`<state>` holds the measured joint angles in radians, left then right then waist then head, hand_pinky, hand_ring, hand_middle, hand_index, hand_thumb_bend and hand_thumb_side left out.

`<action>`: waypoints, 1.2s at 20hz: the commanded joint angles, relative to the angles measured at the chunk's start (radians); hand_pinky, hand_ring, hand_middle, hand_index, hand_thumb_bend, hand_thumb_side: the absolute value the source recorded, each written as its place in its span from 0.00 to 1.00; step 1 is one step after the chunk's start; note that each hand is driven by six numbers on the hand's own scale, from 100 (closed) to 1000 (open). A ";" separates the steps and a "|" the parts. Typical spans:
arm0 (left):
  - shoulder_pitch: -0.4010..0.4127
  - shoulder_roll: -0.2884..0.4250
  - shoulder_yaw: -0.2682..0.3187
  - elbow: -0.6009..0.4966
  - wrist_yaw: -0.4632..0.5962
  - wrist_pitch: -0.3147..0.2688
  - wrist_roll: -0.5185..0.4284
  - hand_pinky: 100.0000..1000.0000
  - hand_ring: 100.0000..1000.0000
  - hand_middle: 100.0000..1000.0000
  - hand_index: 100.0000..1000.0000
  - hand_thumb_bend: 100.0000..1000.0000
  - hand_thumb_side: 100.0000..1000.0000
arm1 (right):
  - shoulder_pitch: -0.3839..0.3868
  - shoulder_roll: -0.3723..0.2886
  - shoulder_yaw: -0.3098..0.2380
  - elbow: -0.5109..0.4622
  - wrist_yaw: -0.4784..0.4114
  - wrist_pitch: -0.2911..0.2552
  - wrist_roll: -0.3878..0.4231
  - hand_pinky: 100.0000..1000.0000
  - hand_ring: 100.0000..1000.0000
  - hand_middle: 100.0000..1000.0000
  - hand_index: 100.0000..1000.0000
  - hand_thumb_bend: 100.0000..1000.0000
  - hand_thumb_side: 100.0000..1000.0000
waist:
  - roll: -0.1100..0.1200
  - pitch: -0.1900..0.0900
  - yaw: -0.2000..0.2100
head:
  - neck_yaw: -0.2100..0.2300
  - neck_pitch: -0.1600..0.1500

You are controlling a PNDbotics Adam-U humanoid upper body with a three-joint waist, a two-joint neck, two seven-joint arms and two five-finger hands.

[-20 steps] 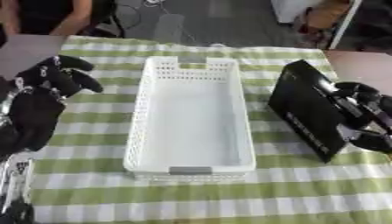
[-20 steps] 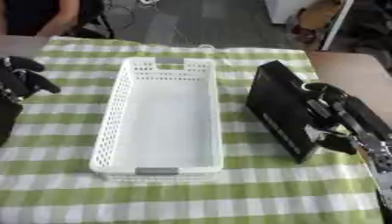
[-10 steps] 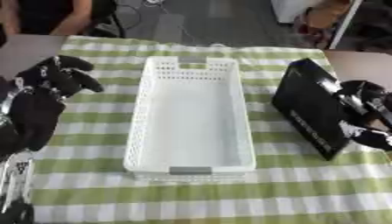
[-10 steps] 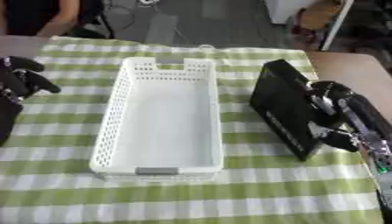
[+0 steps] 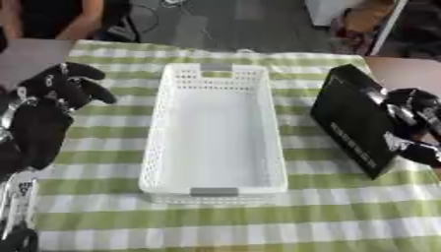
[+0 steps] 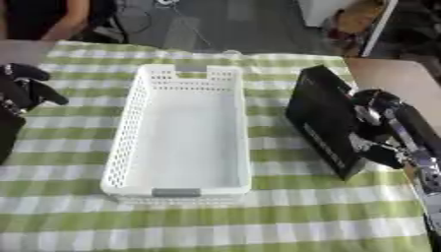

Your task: Pick up objects on the table and place them in the box.

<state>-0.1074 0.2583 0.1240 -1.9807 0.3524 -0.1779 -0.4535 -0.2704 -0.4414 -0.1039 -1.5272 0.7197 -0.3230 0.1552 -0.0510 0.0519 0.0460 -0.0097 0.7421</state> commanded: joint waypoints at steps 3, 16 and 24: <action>-0.008 0.010 -0.001 -0.019 0.002 0.001 0.002 0.61 0.53 0.66 0.51 1.00 0.92 | -0.013 -0.033 -0.006 -0.014 0.002 -0.001 -0.009 0.40 0.56 0.78 0.76 0.00 0.00 | 0.002 -0.012 0.001 | 0.002 -0.011; -0.005 0.009 -0.001 -0.019 -0.001 0.003 0.003 0.61 0.53 0.66 0.51 1.00 0.92 | -0.045 -0.027 -0.033 -0.279 -0.021 0.077 -0.087 0.33 0.49 0.78 0.71 0.00 0.00 | 0.002 -0.013 -0.001 | 0.002 -0.012; -0.004 0.009 -0.002 -0.019 -0.001 0.005 0.003 0.61 0.53 0.66 0.51 1.00 0.93 | -0.065 -0.034 -0.019 -0.400 -0.050 0.131 -0.087 0.31 0.47 0.78 0.70 0.00 0.00 | 0.000 -0.014 0.001 | 0.002 -0.014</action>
<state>-0.1074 0.2583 0.1240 -1.9807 0.3523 -0.1756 -0.4514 -0.3164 -0.4413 -0.1199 -1.8949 0.6784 -0.1991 0.0691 -0.0518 0.0513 0.0457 -0.0096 0.7421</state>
